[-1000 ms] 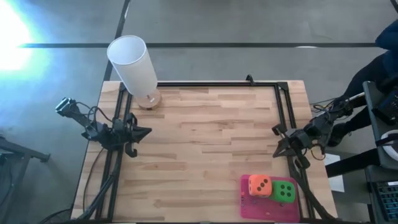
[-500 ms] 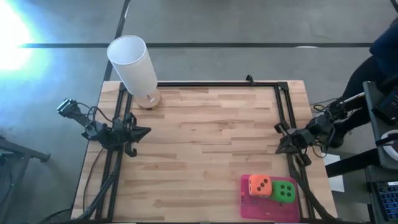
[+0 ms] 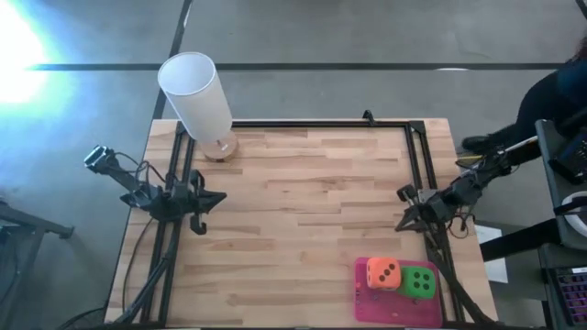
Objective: Pick & Place Dice
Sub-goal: Return to Home Position
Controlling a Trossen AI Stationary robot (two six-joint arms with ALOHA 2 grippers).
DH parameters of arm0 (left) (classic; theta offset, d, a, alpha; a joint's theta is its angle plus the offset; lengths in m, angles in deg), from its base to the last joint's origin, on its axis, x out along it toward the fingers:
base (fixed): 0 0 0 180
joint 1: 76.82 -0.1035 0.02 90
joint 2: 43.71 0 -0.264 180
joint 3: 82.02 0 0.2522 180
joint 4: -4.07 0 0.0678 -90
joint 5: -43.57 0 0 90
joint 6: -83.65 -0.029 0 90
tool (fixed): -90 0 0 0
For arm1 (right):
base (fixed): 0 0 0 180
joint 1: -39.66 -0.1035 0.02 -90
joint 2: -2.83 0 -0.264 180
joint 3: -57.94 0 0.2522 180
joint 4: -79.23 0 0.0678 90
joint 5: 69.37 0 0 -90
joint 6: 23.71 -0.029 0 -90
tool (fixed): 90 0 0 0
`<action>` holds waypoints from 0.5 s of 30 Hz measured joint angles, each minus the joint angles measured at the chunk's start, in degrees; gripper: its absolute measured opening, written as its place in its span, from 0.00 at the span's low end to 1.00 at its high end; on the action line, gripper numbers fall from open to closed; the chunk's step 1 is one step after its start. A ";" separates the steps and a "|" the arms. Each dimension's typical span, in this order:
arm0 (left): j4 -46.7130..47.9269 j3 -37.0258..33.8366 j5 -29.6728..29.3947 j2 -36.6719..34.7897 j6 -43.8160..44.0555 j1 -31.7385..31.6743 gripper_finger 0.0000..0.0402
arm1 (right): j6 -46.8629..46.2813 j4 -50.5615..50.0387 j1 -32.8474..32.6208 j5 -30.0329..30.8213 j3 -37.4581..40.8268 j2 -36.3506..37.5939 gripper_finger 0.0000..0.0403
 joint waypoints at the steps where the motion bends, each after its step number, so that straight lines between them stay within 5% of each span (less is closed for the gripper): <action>1: -0.38 -0.63 -0.03 -0.01 0.02 0.00 0.01 | -0.25 0.24 0.00 0.43 0.48 0.00 0.02; 15: 1.90 -1.76 -0.36 0.05 1.50 -0.02 0.01 | -1.14 6.67 0.02 1.28 8.25 0.02 0.02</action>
